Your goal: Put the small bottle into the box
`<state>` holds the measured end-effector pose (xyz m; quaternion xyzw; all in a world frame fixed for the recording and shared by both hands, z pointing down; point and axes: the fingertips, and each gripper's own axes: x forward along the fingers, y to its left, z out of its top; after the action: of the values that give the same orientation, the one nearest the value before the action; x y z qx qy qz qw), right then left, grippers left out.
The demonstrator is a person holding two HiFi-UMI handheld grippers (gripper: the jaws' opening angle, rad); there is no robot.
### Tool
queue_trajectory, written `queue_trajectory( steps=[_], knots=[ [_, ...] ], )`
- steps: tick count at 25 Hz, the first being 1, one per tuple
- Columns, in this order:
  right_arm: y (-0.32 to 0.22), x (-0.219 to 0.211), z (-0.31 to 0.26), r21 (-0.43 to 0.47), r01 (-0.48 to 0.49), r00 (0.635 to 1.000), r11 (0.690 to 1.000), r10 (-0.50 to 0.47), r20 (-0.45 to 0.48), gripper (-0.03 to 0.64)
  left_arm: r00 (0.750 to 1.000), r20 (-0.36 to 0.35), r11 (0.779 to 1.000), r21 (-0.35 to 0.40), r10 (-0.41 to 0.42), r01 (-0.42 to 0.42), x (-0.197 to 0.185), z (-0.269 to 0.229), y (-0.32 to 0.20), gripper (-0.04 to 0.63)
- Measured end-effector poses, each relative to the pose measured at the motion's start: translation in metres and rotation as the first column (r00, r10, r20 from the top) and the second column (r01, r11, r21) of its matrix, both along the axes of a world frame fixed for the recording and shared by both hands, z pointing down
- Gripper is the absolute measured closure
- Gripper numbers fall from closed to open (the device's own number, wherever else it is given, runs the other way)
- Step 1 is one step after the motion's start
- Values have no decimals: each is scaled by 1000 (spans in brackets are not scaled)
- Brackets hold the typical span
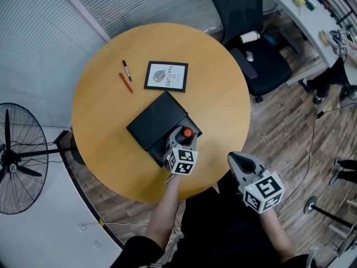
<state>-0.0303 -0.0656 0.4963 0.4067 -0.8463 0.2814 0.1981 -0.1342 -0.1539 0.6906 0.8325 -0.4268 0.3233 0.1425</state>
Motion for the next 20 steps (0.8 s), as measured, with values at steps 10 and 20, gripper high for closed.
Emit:
queue_trajectory(
  steps=[10, 20],
  knots=[
    [-4, 1, -11, 35, -2, 1000, 999, 2, 21, 607, 1000, 8, 1000, 30, -6, 6, -4, -18, 3, 383],
    [1, 7, -20, 78, 45, 996, 996, -51, 73, 607, 998, 37, 996, 73, -47, 44, -6, -48, 18, 385]
  ],
)
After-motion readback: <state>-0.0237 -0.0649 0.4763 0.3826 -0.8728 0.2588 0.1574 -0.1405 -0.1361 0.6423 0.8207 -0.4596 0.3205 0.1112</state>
